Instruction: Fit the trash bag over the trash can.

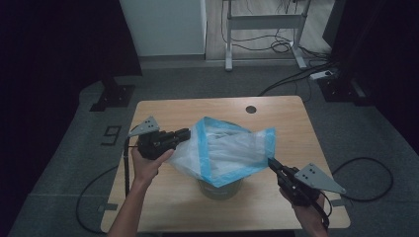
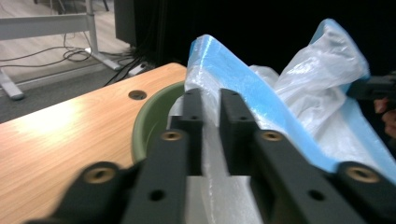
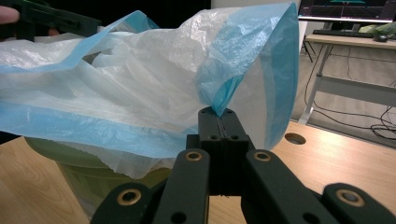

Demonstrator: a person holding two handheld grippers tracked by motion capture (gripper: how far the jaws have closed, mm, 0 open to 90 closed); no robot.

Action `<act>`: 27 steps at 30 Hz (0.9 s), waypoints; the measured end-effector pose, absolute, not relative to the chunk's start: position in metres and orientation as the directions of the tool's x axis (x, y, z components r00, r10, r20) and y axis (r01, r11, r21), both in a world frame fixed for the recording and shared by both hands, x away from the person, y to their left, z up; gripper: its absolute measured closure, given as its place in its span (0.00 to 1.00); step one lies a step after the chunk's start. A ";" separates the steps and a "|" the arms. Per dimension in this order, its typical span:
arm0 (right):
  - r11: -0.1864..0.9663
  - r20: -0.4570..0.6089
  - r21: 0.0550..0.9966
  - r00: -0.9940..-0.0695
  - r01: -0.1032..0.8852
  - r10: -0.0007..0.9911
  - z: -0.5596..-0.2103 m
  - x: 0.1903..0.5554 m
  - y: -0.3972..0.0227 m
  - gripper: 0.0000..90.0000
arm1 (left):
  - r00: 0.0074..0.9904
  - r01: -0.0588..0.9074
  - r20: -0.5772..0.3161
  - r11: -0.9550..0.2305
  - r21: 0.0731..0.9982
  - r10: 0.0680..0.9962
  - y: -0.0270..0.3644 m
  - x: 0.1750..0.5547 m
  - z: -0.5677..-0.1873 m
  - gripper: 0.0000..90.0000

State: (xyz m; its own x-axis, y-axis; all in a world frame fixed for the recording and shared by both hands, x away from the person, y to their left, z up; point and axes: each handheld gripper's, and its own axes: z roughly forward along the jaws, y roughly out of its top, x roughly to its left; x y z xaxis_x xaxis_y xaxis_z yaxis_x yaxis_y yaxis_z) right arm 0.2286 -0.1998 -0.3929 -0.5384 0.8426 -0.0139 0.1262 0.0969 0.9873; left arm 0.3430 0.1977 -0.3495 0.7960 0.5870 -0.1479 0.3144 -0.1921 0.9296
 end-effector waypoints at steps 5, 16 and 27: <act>0.097 -0.016 0.987 -0.533 0.125 0.846 -0.393 0.229 -0.202 0.99 | 0.764 0.279 -0.143 -0.123 0.952 0.629 0.204 0.344 -0.351 1.00; 0.089 -0.017 0.989 -0.508 0.118 0.861 -0.390 0.234 -0.209 0.99 | 0.685 0.170 -0.146 0.038 0.985 0.713 0.222 0.337 -0.347 1.00; 0.075 -0.022 0.992 -0.465 0.098 0.885 -0.392 0.232 -0.221 0.99 | 0.734 0.121 -0.160 0.105 0.987 0.660 0.235 0.297 -0.361 1.00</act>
